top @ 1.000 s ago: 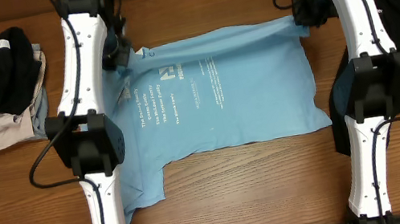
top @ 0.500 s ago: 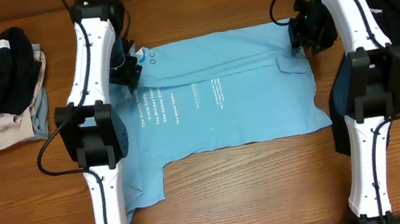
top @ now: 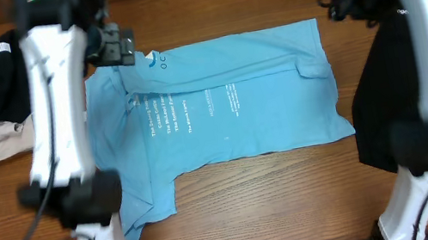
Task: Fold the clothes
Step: 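Release the T-shirt and raise both grippers, then grasp the T-shirt's bottom corners with left and right grippers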
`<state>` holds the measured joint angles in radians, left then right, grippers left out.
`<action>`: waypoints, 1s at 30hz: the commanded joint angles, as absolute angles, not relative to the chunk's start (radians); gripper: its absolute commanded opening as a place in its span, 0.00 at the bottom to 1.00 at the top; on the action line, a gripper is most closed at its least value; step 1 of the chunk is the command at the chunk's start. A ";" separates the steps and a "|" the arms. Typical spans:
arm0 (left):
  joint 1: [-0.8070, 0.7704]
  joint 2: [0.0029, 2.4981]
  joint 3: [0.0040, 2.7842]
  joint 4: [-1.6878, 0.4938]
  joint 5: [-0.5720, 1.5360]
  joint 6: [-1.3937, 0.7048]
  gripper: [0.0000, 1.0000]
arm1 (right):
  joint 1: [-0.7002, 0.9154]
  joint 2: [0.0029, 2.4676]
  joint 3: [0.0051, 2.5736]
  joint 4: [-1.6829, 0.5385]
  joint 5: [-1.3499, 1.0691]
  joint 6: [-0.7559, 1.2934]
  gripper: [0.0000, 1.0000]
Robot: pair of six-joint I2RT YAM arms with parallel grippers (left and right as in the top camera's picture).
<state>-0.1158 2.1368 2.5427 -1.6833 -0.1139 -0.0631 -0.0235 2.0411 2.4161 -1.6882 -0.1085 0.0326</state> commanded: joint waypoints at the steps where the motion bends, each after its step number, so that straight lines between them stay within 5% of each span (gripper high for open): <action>1: -0.119 1.958 2.511 -1.690 -0.029 -0.219 1.00 | -0.006 1.836 2.409 -1.694 -0.125 0.109 0.56; 10: -0.173 1.559 1.801 -1.592 -0.187 -0.543 1.00 | -0.001 1.478 1.904 -1.622 -0.054 0.250 0.56; 18: -0.171 1.299 1.142 -1.250 -0.048 -0.643 0.99 | -0.001 1.312 1.405 -1.377 -0.081 0.315 0.56; 30: -0.171 1.327 0.736 -1.011 0.068 -0.626 1.00 | -0.001 1.320 1.250 -1.245 -0.099 0.307 0.56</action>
